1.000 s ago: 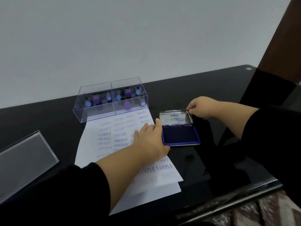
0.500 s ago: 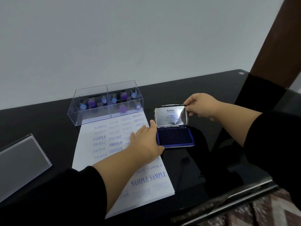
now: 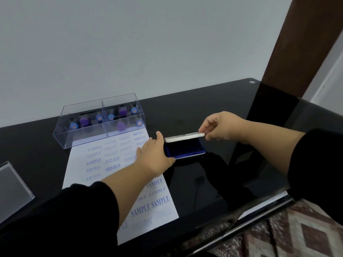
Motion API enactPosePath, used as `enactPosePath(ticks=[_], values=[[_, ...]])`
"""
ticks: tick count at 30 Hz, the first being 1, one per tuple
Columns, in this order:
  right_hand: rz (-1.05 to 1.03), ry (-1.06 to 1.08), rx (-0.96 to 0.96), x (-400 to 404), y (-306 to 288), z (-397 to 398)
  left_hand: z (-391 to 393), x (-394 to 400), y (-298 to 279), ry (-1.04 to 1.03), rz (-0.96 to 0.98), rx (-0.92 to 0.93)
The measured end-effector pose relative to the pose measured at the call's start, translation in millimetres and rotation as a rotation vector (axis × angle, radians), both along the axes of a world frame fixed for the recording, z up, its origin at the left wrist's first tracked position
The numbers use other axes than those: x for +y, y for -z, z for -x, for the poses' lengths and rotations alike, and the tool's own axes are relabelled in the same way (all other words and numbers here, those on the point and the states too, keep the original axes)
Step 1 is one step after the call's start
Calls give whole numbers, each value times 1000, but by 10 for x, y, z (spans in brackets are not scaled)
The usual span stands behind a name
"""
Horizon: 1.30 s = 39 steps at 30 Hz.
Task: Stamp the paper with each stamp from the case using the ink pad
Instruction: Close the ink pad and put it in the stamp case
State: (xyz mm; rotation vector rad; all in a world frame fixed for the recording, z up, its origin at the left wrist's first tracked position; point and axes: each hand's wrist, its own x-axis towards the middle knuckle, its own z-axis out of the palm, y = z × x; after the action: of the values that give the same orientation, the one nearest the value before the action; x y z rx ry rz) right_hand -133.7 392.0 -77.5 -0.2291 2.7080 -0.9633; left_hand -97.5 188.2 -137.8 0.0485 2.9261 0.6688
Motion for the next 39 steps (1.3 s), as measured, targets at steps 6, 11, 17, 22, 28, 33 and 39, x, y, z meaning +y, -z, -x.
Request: enactPosePath(ticks=[6,11,17,22,28,33,39], values=[[-88,-16,-5,7,121,-68,21,17,-1,5,35,-15],[-122,-21,7,-7,198,-85,6,26,-21,14,64,-8],[-192,-50,27,-31,208,-74,-5,29,-40,15,57,-28],[-325,-94,63,-103,85,-47,-5,-30,-93,53,-67,-52],[-275,-142,131,-429,-123,104,16,-374,-236,-81,-293,107],[-116,-102,159,-957,-124,327,78,-892,-321,-329,-319,307],[126,58,-12,-1549,50,546,119,-1490,-339,-826,-220,348]])
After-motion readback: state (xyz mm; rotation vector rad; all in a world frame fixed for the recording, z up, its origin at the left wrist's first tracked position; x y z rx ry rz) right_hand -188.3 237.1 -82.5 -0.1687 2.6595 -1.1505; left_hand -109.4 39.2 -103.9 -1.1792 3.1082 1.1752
